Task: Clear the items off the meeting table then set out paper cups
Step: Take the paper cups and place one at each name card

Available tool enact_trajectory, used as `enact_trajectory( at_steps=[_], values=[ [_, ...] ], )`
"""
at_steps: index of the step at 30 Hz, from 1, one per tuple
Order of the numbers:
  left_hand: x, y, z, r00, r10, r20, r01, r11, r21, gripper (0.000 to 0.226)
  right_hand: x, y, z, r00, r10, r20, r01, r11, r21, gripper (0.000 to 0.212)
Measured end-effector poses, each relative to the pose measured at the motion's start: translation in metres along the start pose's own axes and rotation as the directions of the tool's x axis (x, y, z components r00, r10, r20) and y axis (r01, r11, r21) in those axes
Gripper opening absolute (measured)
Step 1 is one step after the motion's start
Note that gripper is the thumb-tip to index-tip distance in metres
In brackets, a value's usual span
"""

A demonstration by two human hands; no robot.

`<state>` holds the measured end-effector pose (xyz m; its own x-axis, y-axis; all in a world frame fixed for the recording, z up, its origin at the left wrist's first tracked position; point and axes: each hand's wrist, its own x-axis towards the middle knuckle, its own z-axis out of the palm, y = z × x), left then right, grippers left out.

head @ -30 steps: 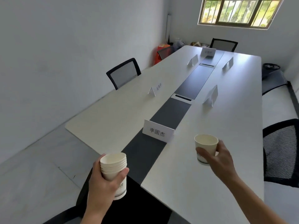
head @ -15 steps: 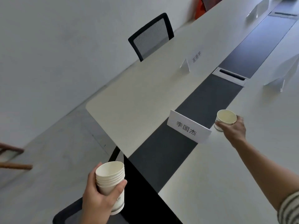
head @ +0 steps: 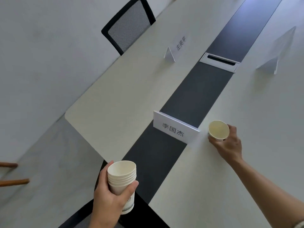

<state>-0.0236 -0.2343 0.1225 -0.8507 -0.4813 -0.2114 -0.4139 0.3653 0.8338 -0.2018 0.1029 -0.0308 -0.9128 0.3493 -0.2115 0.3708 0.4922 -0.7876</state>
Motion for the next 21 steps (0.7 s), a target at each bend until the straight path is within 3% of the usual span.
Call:
enact_trajectory(
  at_steps=[5,9,11,15,21],
  values=[
    [0.002,0.013,-0.001,0.997,0.068,0.048,-0.068,0.998,0.001,0.093,-0.019,0.008,-0.01,0.997,0.03,0.066,-0.03,1.0,-0.007,0.069],
    [-0.007,0.022,-0.013,0.989,0.135,0.067,-0.134,0.991,-0.017,0.096,-0.033,0.003,-0.028,0.996,-0.002,0.093,0.004,1.0,-0.011,0.094],
    [-0.016,0.026,-0.019,0.982,0.173,0.081,-0.169,0.984,-0.046,0.094,-0.049,-0.002,-0.043,0.998,-0.017,0.06,0.02,0.999,-0.034,0.095],
    [-0.038,0.032,-0.027,0.951,0.277,0.139,-0.267,0.96,-0.087,0.088,-0.103,-0.019,-0.078,0.999,-0.027,-0.024,0.025,0.999,-0.048,0.066],
    [-0.072,0.037,-0.004,0.846,0.433,0.311,-0.418,0.901,-0.117,0.078,-0.221,-0.057,-0.126,0.989,-0.13,0.065,0.124,0.988,0.091,0.016]
  ],
)
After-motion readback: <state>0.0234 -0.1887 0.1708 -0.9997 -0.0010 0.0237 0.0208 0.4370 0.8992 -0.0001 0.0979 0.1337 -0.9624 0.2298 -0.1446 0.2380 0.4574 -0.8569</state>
